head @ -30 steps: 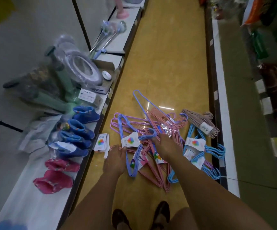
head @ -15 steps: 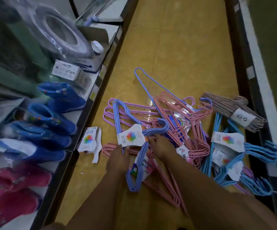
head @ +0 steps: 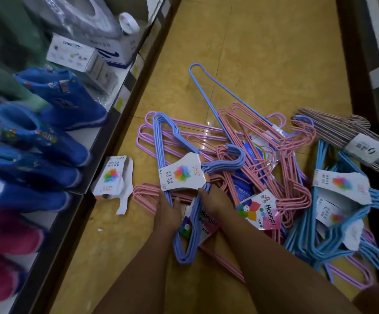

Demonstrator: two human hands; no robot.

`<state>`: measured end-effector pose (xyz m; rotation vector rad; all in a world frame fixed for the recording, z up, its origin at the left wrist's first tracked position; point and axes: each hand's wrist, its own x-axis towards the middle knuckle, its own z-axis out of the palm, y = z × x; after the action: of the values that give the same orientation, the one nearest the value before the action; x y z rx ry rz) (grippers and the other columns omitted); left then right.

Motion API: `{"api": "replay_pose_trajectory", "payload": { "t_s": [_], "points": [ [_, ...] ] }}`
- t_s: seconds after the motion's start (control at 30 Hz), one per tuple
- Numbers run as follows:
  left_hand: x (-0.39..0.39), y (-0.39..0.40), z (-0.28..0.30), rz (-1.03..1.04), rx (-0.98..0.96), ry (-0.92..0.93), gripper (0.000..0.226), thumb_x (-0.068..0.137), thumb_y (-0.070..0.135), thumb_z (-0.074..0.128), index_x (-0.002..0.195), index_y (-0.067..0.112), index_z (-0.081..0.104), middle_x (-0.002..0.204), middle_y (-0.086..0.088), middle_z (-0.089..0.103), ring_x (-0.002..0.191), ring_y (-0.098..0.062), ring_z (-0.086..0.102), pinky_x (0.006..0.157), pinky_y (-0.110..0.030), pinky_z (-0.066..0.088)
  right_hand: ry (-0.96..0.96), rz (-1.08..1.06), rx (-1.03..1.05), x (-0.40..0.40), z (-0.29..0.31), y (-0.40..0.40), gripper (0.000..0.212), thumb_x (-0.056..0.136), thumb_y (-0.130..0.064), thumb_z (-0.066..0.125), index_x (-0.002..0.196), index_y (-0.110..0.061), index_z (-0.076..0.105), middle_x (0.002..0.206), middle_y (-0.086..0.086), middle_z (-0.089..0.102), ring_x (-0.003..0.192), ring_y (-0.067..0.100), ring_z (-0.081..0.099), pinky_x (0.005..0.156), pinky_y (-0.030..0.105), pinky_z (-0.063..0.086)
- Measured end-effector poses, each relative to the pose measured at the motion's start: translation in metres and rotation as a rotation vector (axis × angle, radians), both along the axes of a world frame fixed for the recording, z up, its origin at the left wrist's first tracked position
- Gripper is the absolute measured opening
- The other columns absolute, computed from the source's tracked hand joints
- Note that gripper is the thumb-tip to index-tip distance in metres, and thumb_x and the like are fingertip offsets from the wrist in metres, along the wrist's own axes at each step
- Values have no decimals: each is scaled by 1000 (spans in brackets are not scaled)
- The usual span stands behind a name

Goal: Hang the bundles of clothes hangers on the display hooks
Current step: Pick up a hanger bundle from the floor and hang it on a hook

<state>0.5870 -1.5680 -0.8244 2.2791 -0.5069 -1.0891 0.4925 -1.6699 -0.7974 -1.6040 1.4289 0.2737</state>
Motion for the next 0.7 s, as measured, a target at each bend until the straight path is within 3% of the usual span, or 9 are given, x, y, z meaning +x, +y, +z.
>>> {"api": "replay_pose_trajectory", "payload": {
  "t_s": [0.17,0.27,0.4,0.47,0.6,0.7],
  "points": [
    [4,-3,-2,65,96,-11,67,91,15,57,146,10,19,135,-17,48,117,-37,52,88,-38,46,-44,-119,21,8,-14,1,47,97,-33,49,135,-5,46,131,17,55,116,34,54,90,37,44],
    [7,-7,2,113,175,28,68,87,14,63,142,7,23,124,-18,55,109,-38,56,80,-36,43,-93,-322,80,16,-18,2,52,92,-30,59,133,-1,46,129,19,56,114,36,55,95,43,47],
    [5,-7,9,67,250,3,42,89,15,57,129,10,42,118,-17,58,104,-35,57,75,-33,42,-202,-657,263,28,-16,-2,58,82,-20,73,129,0,46,127,18,55,112,35,56,96,45,48],
    [6,-6,13,93,272,-41,34,90,11,52,124,10,48,114,-16,59,101,-34,57,71,-32,40,-189,-655,282,30,-14,-4,63,77,-15,78,127,-1,44,125,17,55,110,34,57,94,47,50],
    [8,-8,27,104,284,-25,33,88,9,51,122,9,52,115,-17,60,104,-37,57,74,-35,43,-162,-623,246,37,-6,-2,55,78,-8,71,125,-1,43,115,17,57,104,34,59,90,46,53],
    [7,-14,47,49,283,54,34,88,9,52,122,5,53,119,-19,59,106,-37,57,79,-35,46,-260,-743,208,44,23,-5,65,90,-10,58,146,-4,26,143,14,43,122,35,51,83,35,44]
  ]
}}
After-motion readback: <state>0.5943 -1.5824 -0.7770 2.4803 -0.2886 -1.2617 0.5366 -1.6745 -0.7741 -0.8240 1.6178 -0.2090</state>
